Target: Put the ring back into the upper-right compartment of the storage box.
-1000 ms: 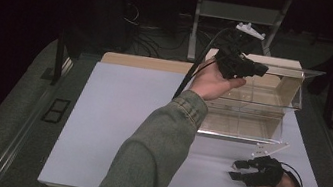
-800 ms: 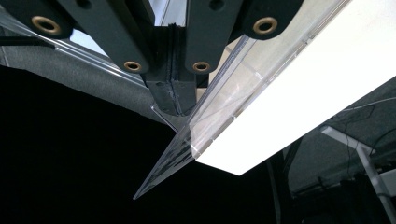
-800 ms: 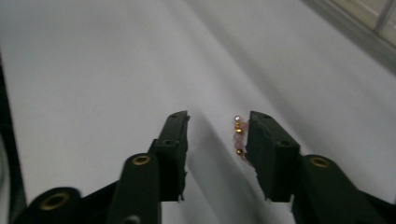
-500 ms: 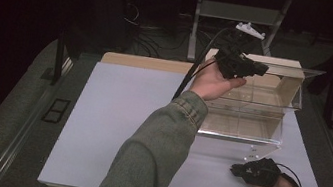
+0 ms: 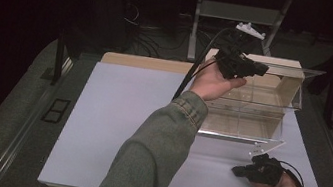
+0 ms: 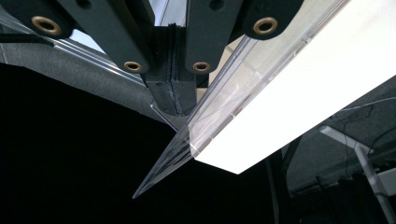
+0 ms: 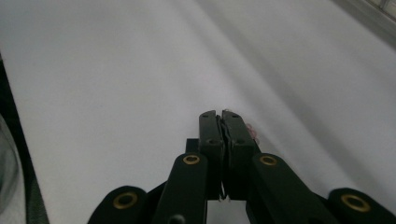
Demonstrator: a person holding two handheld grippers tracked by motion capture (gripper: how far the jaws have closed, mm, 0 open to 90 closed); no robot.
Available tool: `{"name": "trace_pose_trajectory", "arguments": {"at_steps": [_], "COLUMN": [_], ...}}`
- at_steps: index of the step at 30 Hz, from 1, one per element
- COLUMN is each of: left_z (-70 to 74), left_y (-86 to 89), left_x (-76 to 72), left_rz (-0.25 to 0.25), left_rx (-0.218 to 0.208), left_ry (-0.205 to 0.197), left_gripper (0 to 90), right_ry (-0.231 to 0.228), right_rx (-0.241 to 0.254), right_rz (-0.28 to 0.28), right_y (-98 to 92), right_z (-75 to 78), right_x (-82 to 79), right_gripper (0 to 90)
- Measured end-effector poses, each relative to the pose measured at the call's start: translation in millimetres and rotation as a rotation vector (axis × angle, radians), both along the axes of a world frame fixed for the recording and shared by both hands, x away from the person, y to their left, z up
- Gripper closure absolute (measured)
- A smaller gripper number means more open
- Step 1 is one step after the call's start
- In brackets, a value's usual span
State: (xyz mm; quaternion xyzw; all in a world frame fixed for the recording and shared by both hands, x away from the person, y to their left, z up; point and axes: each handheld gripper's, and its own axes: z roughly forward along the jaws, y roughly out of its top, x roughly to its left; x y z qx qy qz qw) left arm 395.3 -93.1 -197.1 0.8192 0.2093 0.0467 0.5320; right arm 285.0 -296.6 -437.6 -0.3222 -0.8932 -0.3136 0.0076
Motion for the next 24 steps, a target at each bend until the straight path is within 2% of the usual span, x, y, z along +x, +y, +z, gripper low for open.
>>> {"name": "trace_pose_trajectory", "arguments": {"at_steps": [6,13,15,24], "left_z": [0.0,-1.5,-1.6,-1.0], "left_y": [0.3,0.6,0.4,0.8], "left_x": [0.1,1.4,1.6,0.8], "left_rz": [-0.002,-0.011,-0.012,-0.008], "left_rx": [0.001,-0.012,-0.014,-0.006], "left_ry": [-0.002,0.002,0.003,0.002], "left_gripper": [89.1,89.1,89.0,89.1], "right_ry": [0.011,0.037,0.051,0.071], "right_rx": [0.077,0.086,0.102,0.227], "right_rz": [-0.004,0.017,0.02,0.028], "right_y": [-5.4,1.4,2.4,-4.9], "right_z": [6.9,17.2,21.0,45.1], "right_x": [0.0,-4.6,-5.4,-2.6], "right_gripper": [87.2,87.2,87.2,87.1]}}
